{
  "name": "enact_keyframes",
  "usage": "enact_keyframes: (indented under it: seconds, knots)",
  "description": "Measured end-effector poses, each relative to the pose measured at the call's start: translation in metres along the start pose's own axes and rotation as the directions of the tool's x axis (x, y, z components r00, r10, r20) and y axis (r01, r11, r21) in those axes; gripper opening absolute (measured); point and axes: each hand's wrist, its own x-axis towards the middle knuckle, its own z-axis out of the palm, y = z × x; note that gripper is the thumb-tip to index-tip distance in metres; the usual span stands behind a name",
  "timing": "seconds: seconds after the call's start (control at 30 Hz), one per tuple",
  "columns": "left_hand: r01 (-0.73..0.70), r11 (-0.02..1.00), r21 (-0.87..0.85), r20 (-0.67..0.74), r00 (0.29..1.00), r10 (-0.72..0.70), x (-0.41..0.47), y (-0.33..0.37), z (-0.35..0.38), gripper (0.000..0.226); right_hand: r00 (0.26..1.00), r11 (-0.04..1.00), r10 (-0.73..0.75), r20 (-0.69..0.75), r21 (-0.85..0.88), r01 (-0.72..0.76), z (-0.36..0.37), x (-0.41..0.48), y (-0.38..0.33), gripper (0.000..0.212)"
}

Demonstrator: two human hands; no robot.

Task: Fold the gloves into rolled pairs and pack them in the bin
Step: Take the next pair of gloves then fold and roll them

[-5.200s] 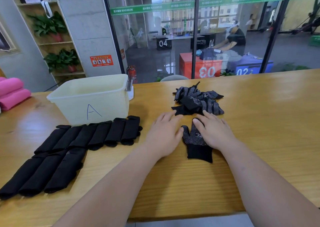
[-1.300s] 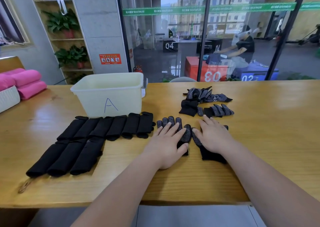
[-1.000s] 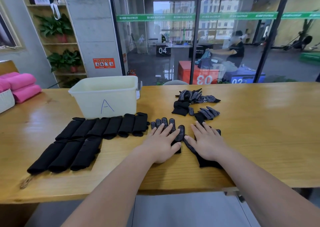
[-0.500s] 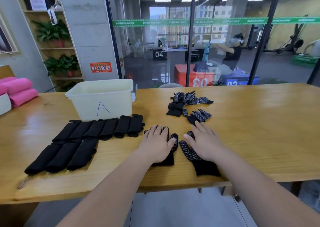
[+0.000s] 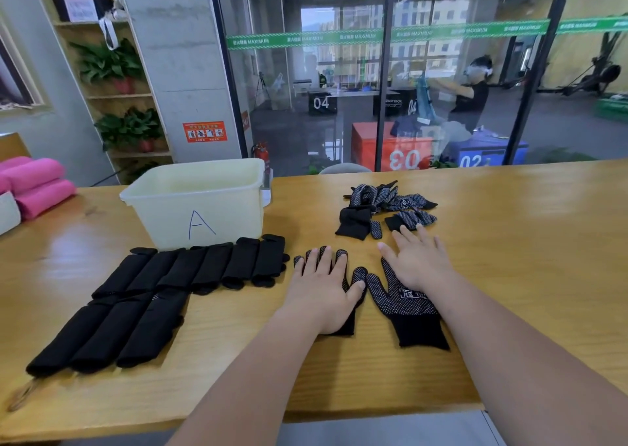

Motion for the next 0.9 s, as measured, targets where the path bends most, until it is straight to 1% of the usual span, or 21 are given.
enact_keyframes:
  seconds: [0.1,0.2,0.27,0.3,0.37,0.43,0.47,0.57,0.7,0.77,0.83,0.9]
  knots:
    - [0.003,1.0,0.002,-0.01,1.0,-0.003,0.003,-0.001,0.0,0.084,0.987,0.999,-0.032,-0.158,-0.019,0.029,-0.001,0.001,0.0,0.078]
    - [0.004,1.0,0.0,-0.026,1.0,-0.004,0.003,0.0,0.0,0.084,0.947,0.998,-0.063,-0.314,-0.043,0.052,-0.009,-0.01,-0.003,0.069]
    - [0.0,1.0,0.004,-0.043,0.999,0.0,0.003,-0.001,0.0,0.083,0.937,0.999,-0.05,-0.345,-0.029,0.042,-0.017,-0.019,-0.01,0.067]
    - [-0.004,1.0,-0.001,-0.04,0.999,0.004,0.003,-0.001,0.0,0.082,0.951,0.999,-0.04,-0.305,-0.016,0.036,-0.02,-0.026,-0.013,0.067]
    - [-0.012,1.0,-0.007,-0.022,1.0,0.012,0.003,-0.001,0.001,0.081,0.99,0.999,-0.037,-0.136,-0.004,0.037,-0.018,-0.043,-0.018,0.071]
    - [-0.009,1.0,-0.003,-0.009,1.0,0.009,0.003,0.0,-0.001,0.081,0.999,0.999,-0.038,0.01,-0.008,0.038,-0.007,-0.064,-0.019,0.079]
    - [-0.008,1.0,-0.003,0.001,1.0,0.008,0.002,0.0,-0.002,0.082,0.999,0.999,-0.031,0.04,-0.01,0.032,-0.002,-0.074,-0.018,0.081]
    - [0.001,1.0,0.011,0.03,1.0,-0.001,-0.002,0.003,-0.004,0.083,0.999,1.0,-0.013,0.048,-0.004,0.013,0.006,-0.09,-0.015,0.082]
    - [-0.009,1.0,0.003,0.038,0.999,0.009,-0.021,0.008,-0.003,0.084,0.996,0.999,-0.044,0.082,0.002,0.044,0.003,-0.105,-0.017,0.082]
    - [-0.017,0.999,-0.029,0.011,1.0,0.017,-0.032,0.008,-0.002,0.08,0.996,0.998,-0.061,0.068,0.026,0.059,0.001,-0.113,-0.014,0.082]
    - [-0.028,0.997,-0.077,-0.048,0.999,0.024,-0.041,0.006,-0.004,0.073,0.995,0.995,-0.093,0.042,0.038,0.092,-0.001,-0.123,-0.013,0.081]
    - [-0.085,0.993,-0.085,-0.076,0.994,0.078,-0.049,0.005,-0.006,0.067,0.987,0.988,-0.151,0.052,0.034,0.149,-0.001,-0.131,-0.014,0.078]
